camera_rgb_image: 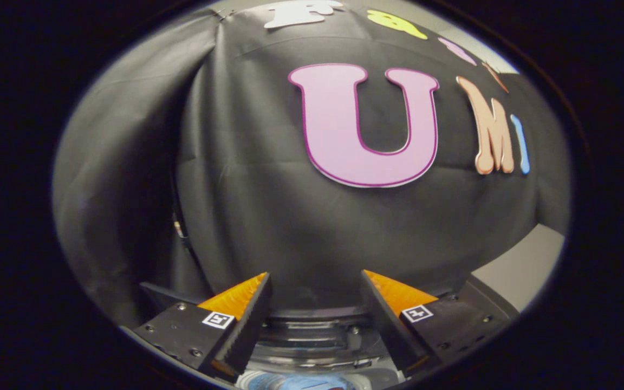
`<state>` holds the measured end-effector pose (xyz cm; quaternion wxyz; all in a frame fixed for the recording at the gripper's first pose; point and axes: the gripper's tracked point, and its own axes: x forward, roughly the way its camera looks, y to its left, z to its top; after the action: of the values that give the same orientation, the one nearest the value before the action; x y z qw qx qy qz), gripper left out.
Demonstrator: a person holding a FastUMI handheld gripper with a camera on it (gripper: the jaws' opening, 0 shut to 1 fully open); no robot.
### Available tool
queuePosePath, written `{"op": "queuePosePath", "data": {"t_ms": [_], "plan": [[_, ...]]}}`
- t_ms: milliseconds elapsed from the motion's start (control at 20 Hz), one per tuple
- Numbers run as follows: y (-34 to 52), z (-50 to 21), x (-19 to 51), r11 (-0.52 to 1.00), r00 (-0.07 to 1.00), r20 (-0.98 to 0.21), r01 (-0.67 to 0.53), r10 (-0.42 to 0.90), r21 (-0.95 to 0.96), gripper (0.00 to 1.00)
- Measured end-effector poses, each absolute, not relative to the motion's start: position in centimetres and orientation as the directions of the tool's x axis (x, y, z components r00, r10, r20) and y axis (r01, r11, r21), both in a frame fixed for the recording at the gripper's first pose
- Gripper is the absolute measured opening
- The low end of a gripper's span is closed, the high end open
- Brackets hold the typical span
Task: Put the clothes into the washing machine and then close the washing machine lid.
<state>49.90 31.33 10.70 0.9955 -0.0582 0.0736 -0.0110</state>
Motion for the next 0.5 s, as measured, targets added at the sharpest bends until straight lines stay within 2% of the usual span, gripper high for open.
{"op": "queuePosePath", "data": {"t_ms": [100, 150, 200, 500], "plan": [[31.45, 9.34, 50.63, 0.993, 0.987, -0.159, 0.002, -0.021, -0.119, 0.97], [31.20, 9.00, 50.74, 0.998, 0.988, -0.155, 0.014, -0.022, -0.054, 0.97], [31.32, 9.07, 50.69, 0.999, 0.993, -0.118, 0.015, -0.018, -0.030, 0.98], [31.08, 9.61, 50.32, 0.998, 0.994, -0.105, 0.016, -0.022, -0.060, 0.98]]}}
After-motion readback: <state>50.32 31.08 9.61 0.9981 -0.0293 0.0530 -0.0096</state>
